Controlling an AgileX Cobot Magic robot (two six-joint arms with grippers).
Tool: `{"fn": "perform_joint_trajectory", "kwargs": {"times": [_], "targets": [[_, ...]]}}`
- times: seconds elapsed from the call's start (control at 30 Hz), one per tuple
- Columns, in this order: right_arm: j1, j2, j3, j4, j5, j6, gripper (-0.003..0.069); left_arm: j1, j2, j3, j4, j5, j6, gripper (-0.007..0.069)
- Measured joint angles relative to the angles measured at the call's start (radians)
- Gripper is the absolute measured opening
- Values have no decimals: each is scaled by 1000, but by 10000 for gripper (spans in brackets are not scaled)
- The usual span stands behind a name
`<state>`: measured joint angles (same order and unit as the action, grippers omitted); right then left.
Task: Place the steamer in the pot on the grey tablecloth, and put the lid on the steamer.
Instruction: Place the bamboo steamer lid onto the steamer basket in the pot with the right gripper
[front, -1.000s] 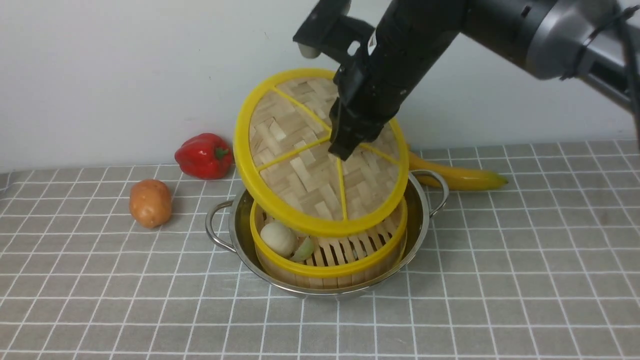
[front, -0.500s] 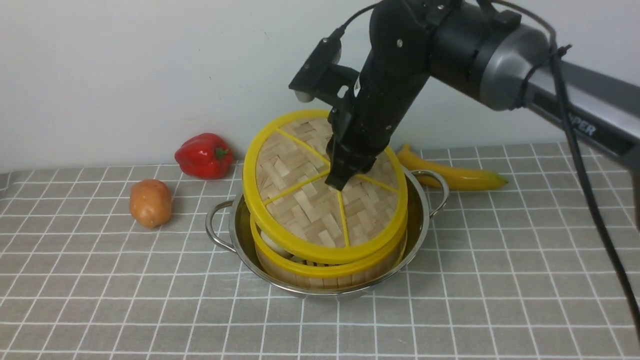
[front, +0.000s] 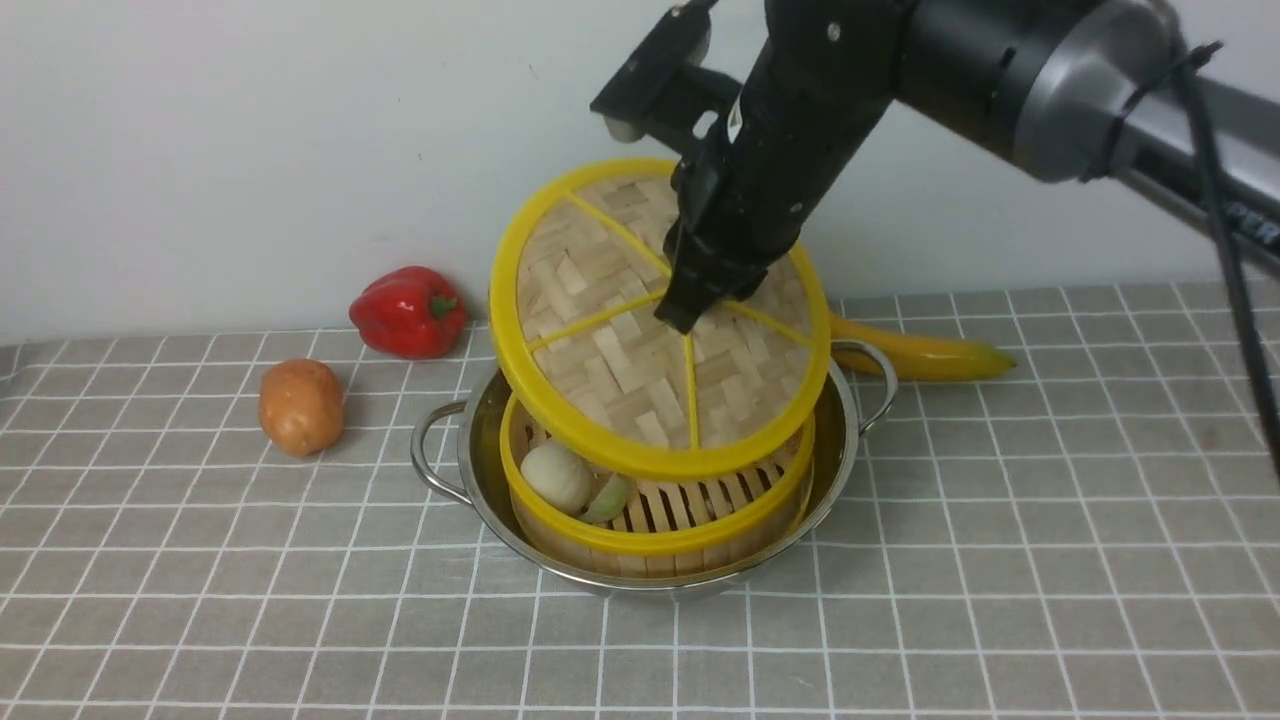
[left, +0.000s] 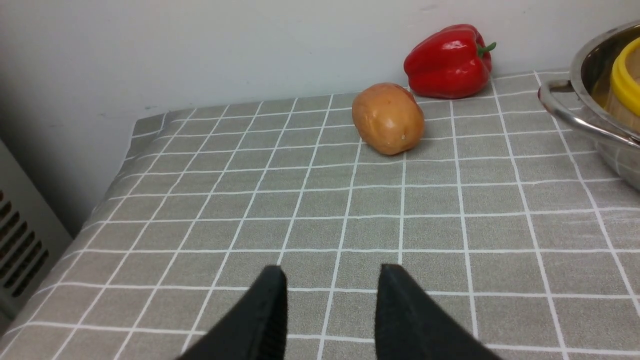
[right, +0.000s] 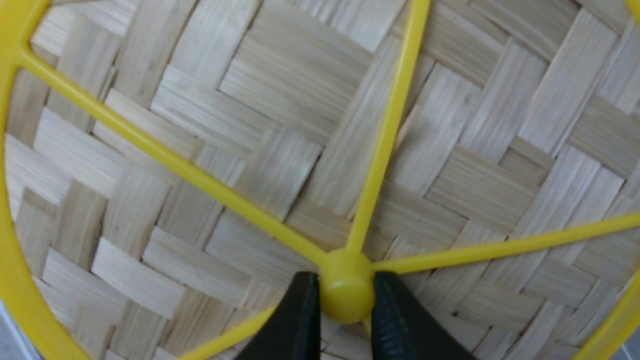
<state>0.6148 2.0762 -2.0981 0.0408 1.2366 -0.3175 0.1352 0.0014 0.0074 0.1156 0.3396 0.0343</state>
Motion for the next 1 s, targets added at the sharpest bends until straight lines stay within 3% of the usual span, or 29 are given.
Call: {"fn": "perform_joint_trajectory", "kwargs": {"times": [0.3, 0.5, 1.0], "targets": [[3, -47, 30, 39, -4, 211, 145, 0, 0, 0, 0, 0, 0, 243], [3, -50, 152, 55, 10, 209, 145, 0, 0, 0, 0, 0, 0, 243], [3, -20, 154, 65, 6, 123, 145, 0, 0, 0, 0, 0, 0, 243]]}}
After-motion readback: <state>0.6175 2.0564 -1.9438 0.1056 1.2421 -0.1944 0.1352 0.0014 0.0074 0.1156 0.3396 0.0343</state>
